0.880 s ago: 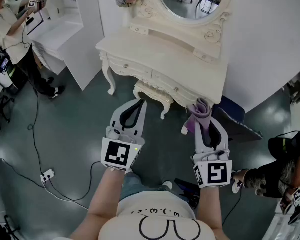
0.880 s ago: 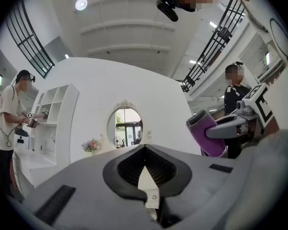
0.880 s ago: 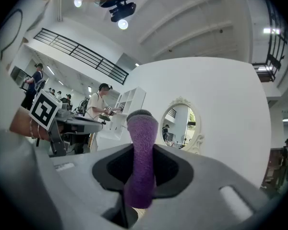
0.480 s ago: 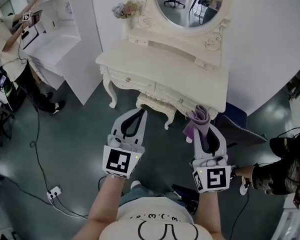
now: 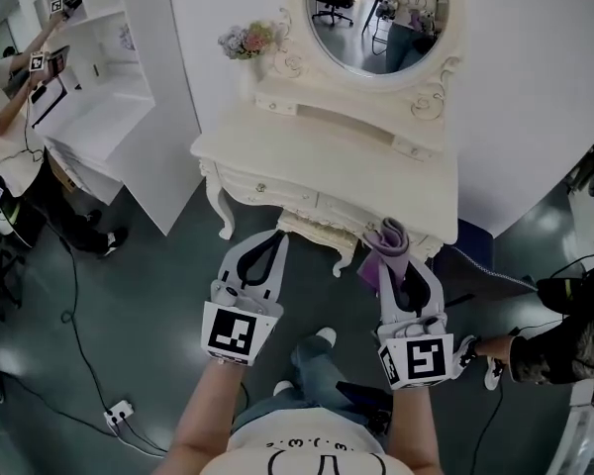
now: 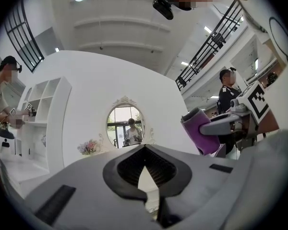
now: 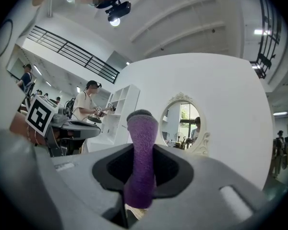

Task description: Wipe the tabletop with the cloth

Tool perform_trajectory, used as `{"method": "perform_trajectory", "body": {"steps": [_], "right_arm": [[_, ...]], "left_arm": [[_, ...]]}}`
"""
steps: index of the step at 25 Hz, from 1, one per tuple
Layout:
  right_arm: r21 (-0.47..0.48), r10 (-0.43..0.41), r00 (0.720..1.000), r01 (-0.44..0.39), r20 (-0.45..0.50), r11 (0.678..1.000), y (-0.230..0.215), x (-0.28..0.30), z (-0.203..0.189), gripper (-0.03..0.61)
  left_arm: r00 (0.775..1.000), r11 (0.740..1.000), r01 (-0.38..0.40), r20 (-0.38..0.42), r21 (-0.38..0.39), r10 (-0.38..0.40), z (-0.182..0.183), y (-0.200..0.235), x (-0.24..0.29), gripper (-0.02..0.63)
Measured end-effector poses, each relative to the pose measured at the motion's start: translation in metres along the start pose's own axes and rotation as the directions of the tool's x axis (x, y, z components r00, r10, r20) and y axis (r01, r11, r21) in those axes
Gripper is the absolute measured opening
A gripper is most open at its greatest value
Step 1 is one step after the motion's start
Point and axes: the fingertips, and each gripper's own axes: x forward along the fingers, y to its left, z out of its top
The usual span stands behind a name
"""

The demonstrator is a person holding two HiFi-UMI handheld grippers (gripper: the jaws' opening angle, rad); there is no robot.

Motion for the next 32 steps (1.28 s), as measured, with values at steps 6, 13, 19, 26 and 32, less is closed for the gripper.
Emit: {"method": "perform_trajectory", "body": {"steps": [6, 13, 19, 26, 32], "right_arm": [[0.01, 0.016, 1.0, -0.016, -0.015, 1.0, -0.004, 0.054, -0.015, 0.093], [0.05, 0.054, 0.998, -0.053, -0.024, 0.997, -0.017, 0.164, -0.043, 0.094], [0.053, 0.067, 0.997, -0.066, -0.026, 0.996, -0.056, 0.266, -0.053, 0.094], [0.08, 0.091, 0.995, -0.088, -0.04, 0.993, -0.092, 0.359, -0.07, 0.094], [0.102, 0.176, 0.983, -0.171, -0.044, 0.98, -0.081, 0.424, -0.076, 0.094]], "left_arm": [[1.0, 1.0, 0.003, -0.016, -0.011, -0.004, -0.019, 0.034, 0.032, -0.003], [0.998, 0.999, -0.033, -0.06, 0.006, 0.033, -0.055, 0.106, 0.103, -0.003], [0.996, 0.999, -0.05, -0.068, -0.013, 0.049, -0.073, 0.167, 0.198, -0.003], [0.992, 0.996, -0.08, -0.104, -0.034, 0.076, -0.096, 0.217, 0.275, -0.003], [0.985, 0.992, -0.12, -0.129, -0.033, 0.115, -0.106, 0.259, 0.301, -0.003]]}}
